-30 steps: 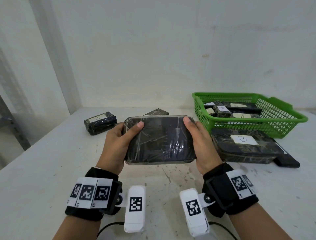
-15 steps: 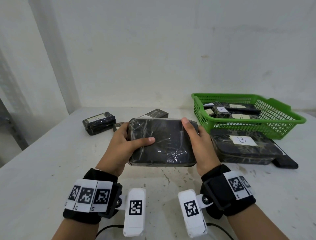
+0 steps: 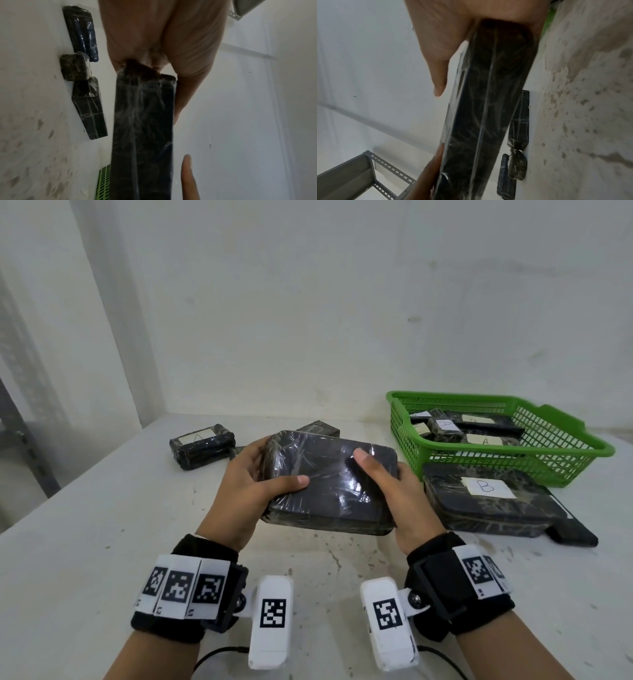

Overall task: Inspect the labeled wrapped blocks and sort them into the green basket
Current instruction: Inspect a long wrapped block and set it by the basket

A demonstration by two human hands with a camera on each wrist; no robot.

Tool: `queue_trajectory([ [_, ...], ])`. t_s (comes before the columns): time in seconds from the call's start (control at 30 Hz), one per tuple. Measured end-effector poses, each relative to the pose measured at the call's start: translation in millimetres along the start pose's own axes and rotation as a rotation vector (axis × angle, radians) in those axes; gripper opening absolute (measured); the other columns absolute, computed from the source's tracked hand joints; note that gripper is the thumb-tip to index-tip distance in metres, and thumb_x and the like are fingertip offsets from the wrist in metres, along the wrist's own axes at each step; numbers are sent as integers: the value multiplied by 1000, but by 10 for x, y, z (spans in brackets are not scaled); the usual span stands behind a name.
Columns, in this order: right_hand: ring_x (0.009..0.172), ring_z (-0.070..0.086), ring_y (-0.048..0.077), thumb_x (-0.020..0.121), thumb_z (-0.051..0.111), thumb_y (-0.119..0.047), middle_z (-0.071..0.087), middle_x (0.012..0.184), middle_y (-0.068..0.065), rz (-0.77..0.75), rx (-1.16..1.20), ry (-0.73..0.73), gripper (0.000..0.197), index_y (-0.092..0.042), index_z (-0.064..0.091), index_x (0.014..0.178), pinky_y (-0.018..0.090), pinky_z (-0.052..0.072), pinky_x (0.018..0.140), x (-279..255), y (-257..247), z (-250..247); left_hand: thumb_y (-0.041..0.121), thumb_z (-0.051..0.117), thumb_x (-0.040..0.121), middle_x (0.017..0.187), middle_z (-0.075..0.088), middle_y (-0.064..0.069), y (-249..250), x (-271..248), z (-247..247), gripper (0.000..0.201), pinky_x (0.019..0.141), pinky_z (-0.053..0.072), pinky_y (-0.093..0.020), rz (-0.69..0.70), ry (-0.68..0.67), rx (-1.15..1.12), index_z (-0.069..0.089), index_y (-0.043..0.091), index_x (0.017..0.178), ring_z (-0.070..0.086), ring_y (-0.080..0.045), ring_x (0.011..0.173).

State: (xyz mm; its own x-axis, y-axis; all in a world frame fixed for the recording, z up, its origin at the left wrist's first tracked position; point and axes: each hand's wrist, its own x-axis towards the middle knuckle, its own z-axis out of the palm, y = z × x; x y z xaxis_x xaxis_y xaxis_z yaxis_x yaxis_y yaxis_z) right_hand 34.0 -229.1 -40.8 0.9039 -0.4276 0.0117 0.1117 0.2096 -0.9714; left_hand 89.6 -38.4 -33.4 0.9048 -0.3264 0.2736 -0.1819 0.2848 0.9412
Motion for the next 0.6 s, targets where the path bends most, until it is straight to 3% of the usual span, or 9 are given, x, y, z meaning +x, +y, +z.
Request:
queue_trajectory([
  [0.07, 90, 74, 19, 52, 87, -37, 74, 106, 6, -52, -42, -10, 71, -11, 62, 113, 30, 58, 72, -10, -6, 6, -7, 85, 51, 110, 74, -4, -13, 22, -41, 79, 73, 57, -21, -2, 10, -17, 59, 9, 124, 71, -15, 99],
  [0.13, 93, 73, 20, 59, 89, -27, 75, 104, 6, -92, -58, 14, 60, -11, 64, 111, 34, 59, 79, -8, 11, 3, 2, 83, 56, 112, 73, -2, -18, 23, -71, 73, 75, 57, -22, -12, -17, -18, 59, 13, 124, 70, -16, 102],
  [0.23, 94, 73, 20, 64, 89, -25, 75, 104, 5, -119, -88, 27, 55, -11, 65, 111, 38, 59, 83, 15, 37, -15, 11, 88, 48, 118, 70, -2, -30, 6, -67, 88, 78, 57, -24, -44, -69, 14, 54, 17, 129, 69, -18, 107],
  [0.37, 93, 73, 16, 51, 88, -35, 74, 106, 3, -94, -88, -43, 69, -14, 61, 110, 29, 57, 75, 28, 36, -36, 3, 82, 53, 120, 68, -3, -49, 12, -57, 82, 75, 56, -22, -13, -13, 36, 54, 17, 129, 69, -16, 105],
  [0.47, 98, 72, 19, 42, 90, -30, 73, 111, 4, -79, -74, -124, 84, -14, 57, 118, 31, 57, 79, 33, -2, -60, 2, 81, 55, 122, 68, -5, -49, 30, -89, 81, 76, 57, -23, -33, -14, 13, 53, 16, 131, 69, -17, 106],
  [0.6, 99, 71, 17, 38, 90, -24, 72, 112, 2, -110, -106, -139, 91, -16, 56, 122, 30, 57, 80, 40, -21, -67, 16, 85, 57, 122, 69, -8, -20, 29, -95, 83, 78, 57, -26, -77, -24, -63, 52, 13, 133, 68, -22, 109],
])
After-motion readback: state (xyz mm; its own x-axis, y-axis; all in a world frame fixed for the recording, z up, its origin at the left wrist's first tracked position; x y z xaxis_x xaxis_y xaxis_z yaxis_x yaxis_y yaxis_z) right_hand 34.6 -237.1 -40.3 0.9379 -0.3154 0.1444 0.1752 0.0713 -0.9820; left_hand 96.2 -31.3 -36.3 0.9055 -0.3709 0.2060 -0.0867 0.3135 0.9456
